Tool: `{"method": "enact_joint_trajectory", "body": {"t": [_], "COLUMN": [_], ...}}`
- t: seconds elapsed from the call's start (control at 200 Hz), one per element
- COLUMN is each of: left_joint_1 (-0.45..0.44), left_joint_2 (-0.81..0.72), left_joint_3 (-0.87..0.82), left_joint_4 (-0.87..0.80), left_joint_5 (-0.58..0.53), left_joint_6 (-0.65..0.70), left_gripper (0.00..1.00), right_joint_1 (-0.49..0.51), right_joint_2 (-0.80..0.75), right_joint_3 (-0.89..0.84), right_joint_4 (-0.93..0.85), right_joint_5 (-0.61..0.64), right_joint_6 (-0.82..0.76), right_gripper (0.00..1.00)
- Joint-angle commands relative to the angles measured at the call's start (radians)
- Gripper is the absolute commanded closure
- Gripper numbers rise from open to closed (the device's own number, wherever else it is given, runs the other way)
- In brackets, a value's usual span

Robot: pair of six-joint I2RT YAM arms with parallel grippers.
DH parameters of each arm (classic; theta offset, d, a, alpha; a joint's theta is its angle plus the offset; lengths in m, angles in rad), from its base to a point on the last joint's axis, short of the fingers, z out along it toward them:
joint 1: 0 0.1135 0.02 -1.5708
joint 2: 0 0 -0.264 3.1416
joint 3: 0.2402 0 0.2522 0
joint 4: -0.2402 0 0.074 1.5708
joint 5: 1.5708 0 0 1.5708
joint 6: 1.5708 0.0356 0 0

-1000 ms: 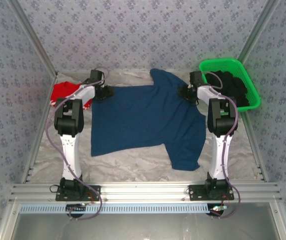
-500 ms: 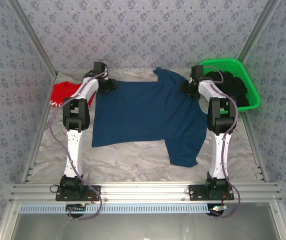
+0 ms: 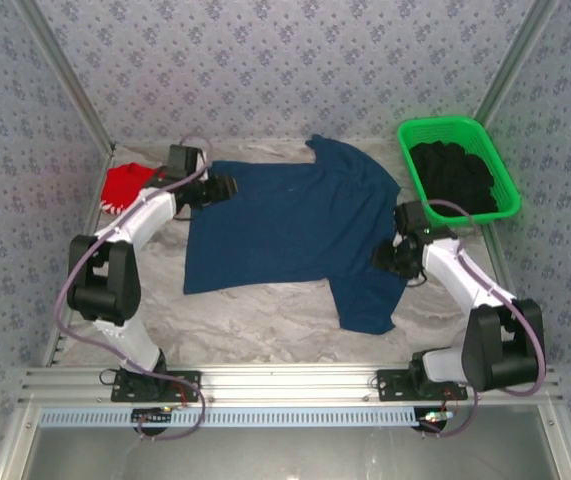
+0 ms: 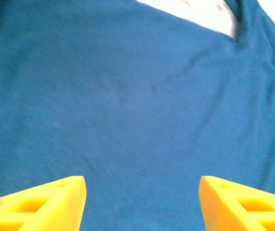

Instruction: Fold the inside-out t-shirt

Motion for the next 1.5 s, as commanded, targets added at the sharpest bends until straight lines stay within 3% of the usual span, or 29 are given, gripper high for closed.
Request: {"method": "enact_joint_trajectory", "body": {"t": [0.0,0.22,0.5,0.7,0.824,1.049,1.159,1.319,1.499], "left_joint_1": [-0.073,-0.193,-0.485,-0.553,-0.552,-0.569,-0.569,-0.569,-0.569], "left_joint_2": [0.001,-0.048,-0.068,-0.046,-0.04,-0.039,-0.041,-0.068,-0.109], "left_joint_3": [-0.097,-0.195,-0.276,-0.266,-0.238,-0.207,-0.203,-0.212,-0.228], "left_joint_4": [0.045,0.112,0.265,0.277,0.221,0.231,0.237,0.238,0.241], "left_joint_5": [0.028,0.073,0.184,0.177,0.139,0.123,0.118,0.106,0.085], "left_joint_6": [0.004,0.008,0.083,0.121,0.135,0.139,0.131,0.121,0.118], "left_gripper": [0.37,0.37,0.38,0.38,0.38,0.38,0.38,0.38,0.38], "right_joint_1": [-0.001,-0.051,-0.115,-0.137,-0.128,-0.135,-0.14,-0.142,-0.155], "right_joint_2": [-0.049,0.099,0.288,0.342,0.278,-0.039,-0.156,-0.229,-0.279], "right_joint_3": [-0.068,-0.062,0.021,0.086,0.07,-0.067,-0.121,-0.164,-0.213], "right_joint_4": [-0.077,0.067,0.146,0.135,0.094,-0.104,-0.166,-0.203,-0.239], "right_joint_5": [0.059,0.046,0.032,0.053,0.061,0.109,0.131,0.159,0.151], "right_joint_6": [0.094,0.056,0.002,-0.027,-0.029,0.017,0.078,0.234,0.339], "right_gripper": [0.46,0.48,0.54,0.54,0.53,0.49,0.53,0.65,0.64]}}
